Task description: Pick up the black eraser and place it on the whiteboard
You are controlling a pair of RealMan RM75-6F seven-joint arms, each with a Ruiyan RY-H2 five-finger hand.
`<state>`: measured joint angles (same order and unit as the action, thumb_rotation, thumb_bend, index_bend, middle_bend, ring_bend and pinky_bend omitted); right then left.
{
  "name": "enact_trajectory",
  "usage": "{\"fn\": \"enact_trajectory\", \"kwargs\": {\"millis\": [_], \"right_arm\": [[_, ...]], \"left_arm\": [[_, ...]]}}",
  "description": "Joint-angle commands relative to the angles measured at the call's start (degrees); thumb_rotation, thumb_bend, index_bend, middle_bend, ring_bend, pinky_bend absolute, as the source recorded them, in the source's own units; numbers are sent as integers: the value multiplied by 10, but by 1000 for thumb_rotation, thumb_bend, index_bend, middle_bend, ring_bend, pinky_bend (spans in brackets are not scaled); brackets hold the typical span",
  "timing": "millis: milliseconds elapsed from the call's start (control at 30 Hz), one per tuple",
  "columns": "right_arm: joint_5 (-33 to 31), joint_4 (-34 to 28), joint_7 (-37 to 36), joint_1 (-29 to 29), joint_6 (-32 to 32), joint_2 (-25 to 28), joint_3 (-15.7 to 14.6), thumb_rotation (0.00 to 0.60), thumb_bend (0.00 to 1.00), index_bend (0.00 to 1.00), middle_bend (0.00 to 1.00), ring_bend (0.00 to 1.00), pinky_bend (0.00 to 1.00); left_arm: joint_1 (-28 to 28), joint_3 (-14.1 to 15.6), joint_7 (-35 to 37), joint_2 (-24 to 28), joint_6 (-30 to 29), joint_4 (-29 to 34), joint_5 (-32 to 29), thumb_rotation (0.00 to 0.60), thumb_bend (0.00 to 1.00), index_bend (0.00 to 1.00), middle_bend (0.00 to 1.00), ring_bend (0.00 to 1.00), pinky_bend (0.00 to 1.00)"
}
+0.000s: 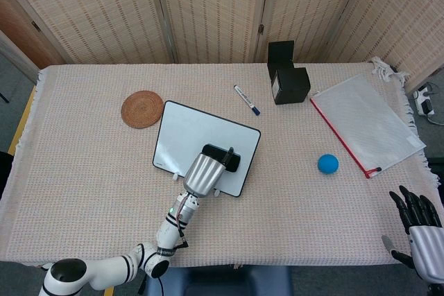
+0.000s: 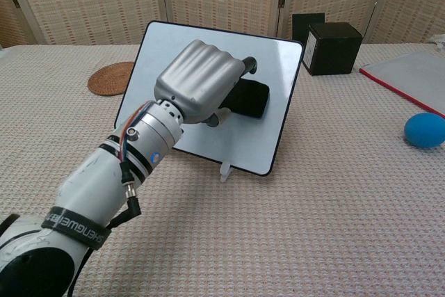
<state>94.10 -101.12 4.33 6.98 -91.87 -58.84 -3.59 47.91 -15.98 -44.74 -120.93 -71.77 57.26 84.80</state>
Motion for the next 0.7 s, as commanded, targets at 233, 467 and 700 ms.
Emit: {"fn": "enact_trajectory", "kwargs": {"millis": [233, 467, 700], "right_arm": [[9, 3, 1, 4, -9, -2, -2, 600, 334, 0, 0, 33, 0], [21, 6, 8, 5, -10, -5, -6, 600, 335, 0, 0, 34, 0], [49, 9, 27, 3, -7, -11, -16, 600, 334, 0, 0, 35, 0]], "left_arm": [[-19, 15, -43, 23, -2, 61, -17, 600, 289, 226, 1000, 1000, 1000], [-85, 52, -85, 103, -40, 201, -32, 600, 254, 146, 1000, 991, 1000], [-213, 152, -36, 272, -144, 401, -11, 600, 246, 58, 661, 584, 766]]}}
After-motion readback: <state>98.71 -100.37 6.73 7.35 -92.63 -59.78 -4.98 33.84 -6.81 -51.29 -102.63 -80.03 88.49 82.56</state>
